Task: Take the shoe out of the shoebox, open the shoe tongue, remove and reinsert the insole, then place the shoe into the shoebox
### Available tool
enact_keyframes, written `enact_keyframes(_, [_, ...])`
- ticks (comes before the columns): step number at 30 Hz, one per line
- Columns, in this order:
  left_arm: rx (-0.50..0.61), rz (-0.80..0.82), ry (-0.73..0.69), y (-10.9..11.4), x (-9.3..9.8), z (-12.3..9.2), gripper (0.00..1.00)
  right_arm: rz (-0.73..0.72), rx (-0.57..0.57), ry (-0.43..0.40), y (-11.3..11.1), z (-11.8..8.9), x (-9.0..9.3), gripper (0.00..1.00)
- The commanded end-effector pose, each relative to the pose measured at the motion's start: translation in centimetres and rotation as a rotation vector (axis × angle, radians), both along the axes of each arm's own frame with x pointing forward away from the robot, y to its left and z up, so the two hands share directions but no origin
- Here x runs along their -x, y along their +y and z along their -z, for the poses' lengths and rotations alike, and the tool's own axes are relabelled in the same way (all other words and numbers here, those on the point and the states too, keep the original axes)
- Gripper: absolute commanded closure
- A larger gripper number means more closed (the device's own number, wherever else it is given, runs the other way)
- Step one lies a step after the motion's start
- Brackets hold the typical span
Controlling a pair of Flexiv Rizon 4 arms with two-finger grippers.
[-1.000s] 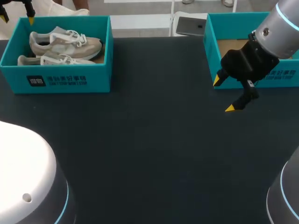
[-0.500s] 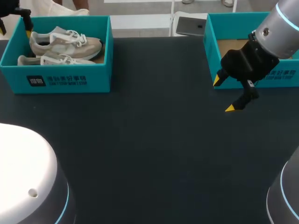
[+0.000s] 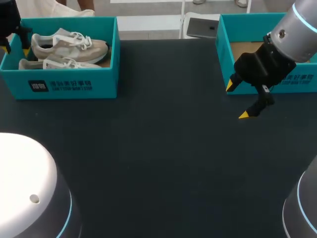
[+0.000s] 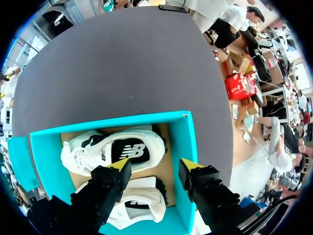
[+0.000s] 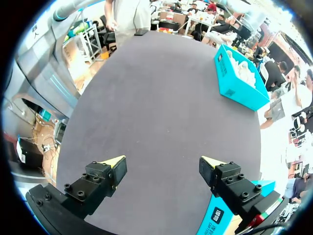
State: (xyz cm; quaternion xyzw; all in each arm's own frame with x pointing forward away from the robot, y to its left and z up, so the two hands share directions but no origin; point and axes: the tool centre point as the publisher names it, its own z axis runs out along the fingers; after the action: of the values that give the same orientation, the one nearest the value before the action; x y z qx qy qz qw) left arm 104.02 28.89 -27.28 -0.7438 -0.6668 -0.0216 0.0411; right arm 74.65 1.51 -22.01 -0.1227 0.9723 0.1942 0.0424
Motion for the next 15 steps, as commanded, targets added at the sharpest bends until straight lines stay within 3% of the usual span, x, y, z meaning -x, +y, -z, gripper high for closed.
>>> enact_keyframes(1, [0.012,-0.004,-0.061,0.0,-0.1,1.6,0.36,0.002,0.003,-0.001,0.1,0.1,0.0,0.0])
enact_keyframes(8, [0.012,-0.019,-0.063,0.0,-0.3,3.5,0.38,0.002,0.003,-0.001,0.1,0.1,0.0,0.0])
enact_keyframes(11, [0.014,-0.024,-0.059,0.1,-0.3,4.4,0.32,0.002,0.003,-0.001,0.1,0.1,0.0,0.0])
enact_keyframes(12, [0.014,-0.024,-0.059,0.2,-0.3,4.7,0.26,0.002,0.003,-0.001,0.1,0.1,0.0,0.0])
enact_keyframes(15, [0.0,-0.031,-0.06,0.4,-0.2,5.5,0.27,0.002,0.003,-0.001,0.1,0.1,0.0,0.0])
